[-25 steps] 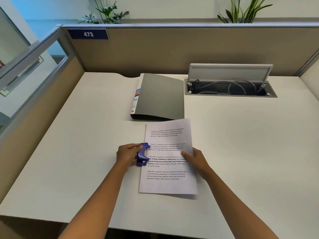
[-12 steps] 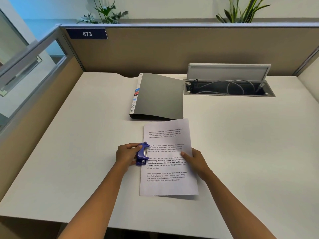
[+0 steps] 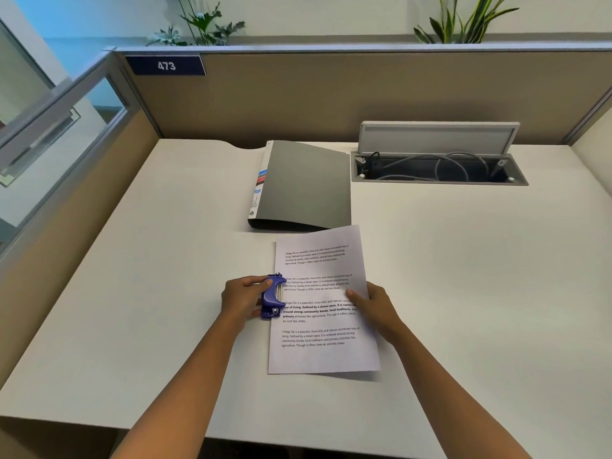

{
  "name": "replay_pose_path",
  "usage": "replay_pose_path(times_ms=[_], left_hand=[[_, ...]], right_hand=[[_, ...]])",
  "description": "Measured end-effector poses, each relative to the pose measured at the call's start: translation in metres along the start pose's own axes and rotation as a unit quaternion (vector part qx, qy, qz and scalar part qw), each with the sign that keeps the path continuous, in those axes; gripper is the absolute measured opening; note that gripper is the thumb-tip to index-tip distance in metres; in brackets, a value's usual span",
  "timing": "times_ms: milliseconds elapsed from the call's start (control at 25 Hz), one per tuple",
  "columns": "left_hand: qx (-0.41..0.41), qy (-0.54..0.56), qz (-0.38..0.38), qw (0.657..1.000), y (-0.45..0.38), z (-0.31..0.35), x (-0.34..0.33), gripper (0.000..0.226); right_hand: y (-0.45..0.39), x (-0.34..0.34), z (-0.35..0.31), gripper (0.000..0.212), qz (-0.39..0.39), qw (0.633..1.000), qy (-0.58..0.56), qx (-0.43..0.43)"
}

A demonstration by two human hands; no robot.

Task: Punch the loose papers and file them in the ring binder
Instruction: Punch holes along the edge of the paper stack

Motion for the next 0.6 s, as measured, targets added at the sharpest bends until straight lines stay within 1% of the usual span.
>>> replay_pose_path(times_ms=[280, 440, 520, 600], left_hand=[[-0.004, -0.008, 0.003, 1.000, 0.001, 0.001, 0.000, 0.030], [-0.005, -0.025, 0.019, 0.999, -0.005, -0.001, -0.001, 0.029], [-0.012, -0.073, 0.041, 0.996, -0.009, 0.001, -0.001, 0.029], [-0.027, -0.158, 0.066, 0.985, -0.011, 0.006, -0.002, 0.035]], right_hand=[[0.000, -0.001, 0.000, 0.026, -0.001, 1.000, 0.004, -0.005], [-0.001, -0.003, -0.001, 0.029, 0.002, 1.000, 0.014, -0.011], [-0.001, -0.003, -0.002, 0.029, 0.005, 1.000, 0.015, -0.010], [-0.001, -0.003, -0.001, 0.030, 0.009, 1.000, 0.016, -0.012]])
Point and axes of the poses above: each hand's wrist, its own y-axis away from the middle knuckle, its own x-axis out of the back of the hand, z = x × y, the point moved 8 cm from there along -y, towards the middle knuckle, and after that the axes turned 12 degrees about -y, right-handed, at the moved point
